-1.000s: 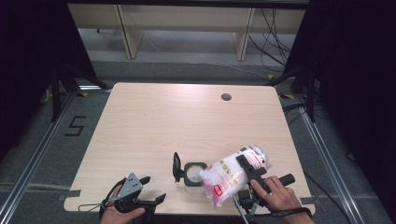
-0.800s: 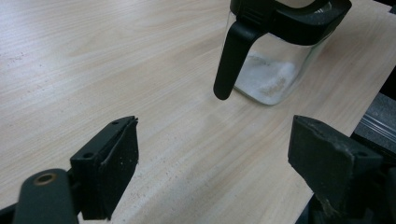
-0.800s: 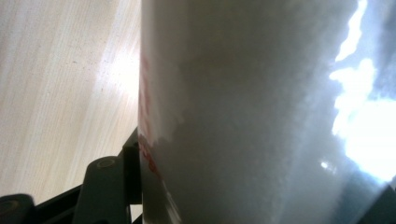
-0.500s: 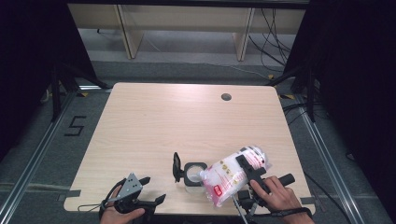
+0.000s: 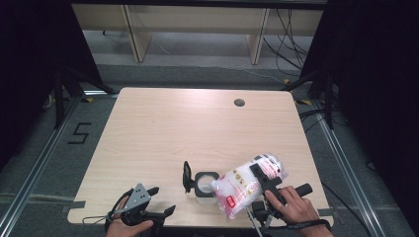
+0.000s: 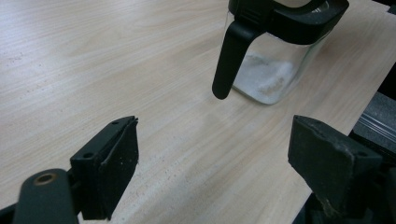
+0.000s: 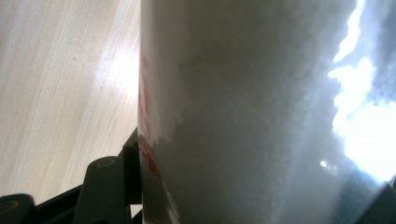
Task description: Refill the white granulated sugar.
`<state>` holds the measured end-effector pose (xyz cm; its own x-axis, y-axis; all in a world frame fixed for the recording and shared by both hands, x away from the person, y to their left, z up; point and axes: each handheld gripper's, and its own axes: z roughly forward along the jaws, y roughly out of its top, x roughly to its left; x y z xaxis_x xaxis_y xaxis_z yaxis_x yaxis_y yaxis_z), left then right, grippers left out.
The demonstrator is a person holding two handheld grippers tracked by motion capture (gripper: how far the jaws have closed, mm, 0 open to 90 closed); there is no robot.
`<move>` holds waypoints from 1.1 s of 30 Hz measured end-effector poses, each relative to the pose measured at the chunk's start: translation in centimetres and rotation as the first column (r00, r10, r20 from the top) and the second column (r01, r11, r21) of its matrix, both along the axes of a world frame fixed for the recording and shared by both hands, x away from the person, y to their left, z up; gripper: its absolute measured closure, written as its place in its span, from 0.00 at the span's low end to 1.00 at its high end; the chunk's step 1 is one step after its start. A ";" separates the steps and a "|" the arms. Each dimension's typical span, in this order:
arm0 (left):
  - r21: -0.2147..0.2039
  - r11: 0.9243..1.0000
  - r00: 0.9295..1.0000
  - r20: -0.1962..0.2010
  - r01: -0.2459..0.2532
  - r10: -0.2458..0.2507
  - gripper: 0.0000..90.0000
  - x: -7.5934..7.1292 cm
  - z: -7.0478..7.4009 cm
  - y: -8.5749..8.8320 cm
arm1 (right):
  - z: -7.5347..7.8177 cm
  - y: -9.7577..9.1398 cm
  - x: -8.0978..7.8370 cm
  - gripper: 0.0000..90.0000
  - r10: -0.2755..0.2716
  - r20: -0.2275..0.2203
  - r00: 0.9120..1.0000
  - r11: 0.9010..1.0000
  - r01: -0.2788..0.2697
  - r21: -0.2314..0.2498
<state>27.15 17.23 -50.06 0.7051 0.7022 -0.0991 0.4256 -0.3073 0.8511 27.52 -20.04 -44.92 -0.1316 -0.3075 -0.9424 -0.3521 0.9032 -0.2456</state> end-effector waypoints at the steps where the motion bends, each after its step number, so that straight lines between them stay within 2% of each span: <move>1: -0.023 1.000 1.000 -0.012 -0.012 0.012 0.18 0.0 0.0 -0.1 | 0.0 0.0 0.0 0.45 -0.003 0.000 1.000 1.000 0.003 0.004; 3: -0.029 0.999 1.000 -0.011 -0.020 0.020 0.18 0.0 0.0 -0.1 | -0.2 -0.2 -0.2 0.45 -0.027 -0.014 1.000 0.999 0.028 0.043; 6: -0.019 1.000 1.000 -0.012 -0.018 0.018 0.18 -0.1 -0.1 -0.1 | -0.1 -0.1 -0.1 0.45 -0.017 -0.010 1.000 0.999 0.017 0.035; 7: -0.026 1.000 1.000 -0.015 -0.018 0.017 0.18 -0.1 -0.1 -0.1 | 0.1 0.0 0.0 0.45 0.006 -0.001 1.000 1.000 -0.006 0.013; 11: -0.017 1.000 1.000 -0.011 -0.026 0.025 0.18 -0.1 0.0 -0.1 | 0.0 0.0 0.0 0.45 0.002 -0.008 1.000 1.000 -0.002 0.022; 16: -0.021 0.999 1.000 -0.008 -0.025 0.025 0.18 -0.1 0.0 -0.1 | 0.0 0.0 0.0 0.45 0.009 -0.006 1.000 1.000 -0.009 0.008; 19: -0.020 0.999 0.999 -0.006 -0.033 0.033 0.18 0.0 0.0 0.0 | -0.1 -0.1 -0.1 0.45 -0.009 -0.012 1.000 1.000 0.009 0.020; 20: -0.039 0.998 0.999 -0.006 -0.038 0.038 0.18 0.0 0.0 -0.1 | -0.1 0.0 0.0 0.45 -0.008 -0.013 1.000 1.000 0.009 0.025; 21: -0.038 0.999 0.999 -0.005 -0.036 0.036 0.18 0.0 0.0 -0.1 | 0.1 0.0 0.0 0.45 0.008 -0.001 1.000 1.000 -0.008 0.005; 22: -0.018 1.000 1.000 -0.003 -0.024 0.023 0.18 -0.1 0.0 0.0 | 0.1 0.0 0.0 0.45 0.007 -0.002 1.000 1.000 -0.007 0.004; 24: -0.017 1.000 1.000 -0.006 -0.026 0.026 0.18 -0.1 0.0 0.1 | -0.1 0.0 0.0 0.45 -0.002 -0.008 1.000 1.000 0.002 0.015; 27: -0.026 0.999 0.999 -0.004 -0.036 0.036 0.18 0.0 0.0 0.0 | 0.1 0.1 -0.2 0.45 -0.003 -0.007 1.000 1.000 0.003 -0.003; 29: -0.016 1.000 1.000 -0.004 -0.026 0.026 0.18 -0.1 0.0 0.1 | 0.1 0.1 -0.1 0.45 0.013 0.009 1.000 1.000 -0.013 -0.007; 31: -0.030 0.999 0.999 -0.003 -0.033 0.033 0.18 0.0 0.0 0.0 | 0.1 0.0 -0.2 0.45 0.005 0.002 1.000 1.000 -0.005 0.005; 33: -0.026 0.999 0.999 -0.003 -0.032 0.032 0.18 -0.1 0.0 0.0 | 0.1 0.0 -0.2 0.45 -0.002 -0.008 1.000 1.000 0.002 0.003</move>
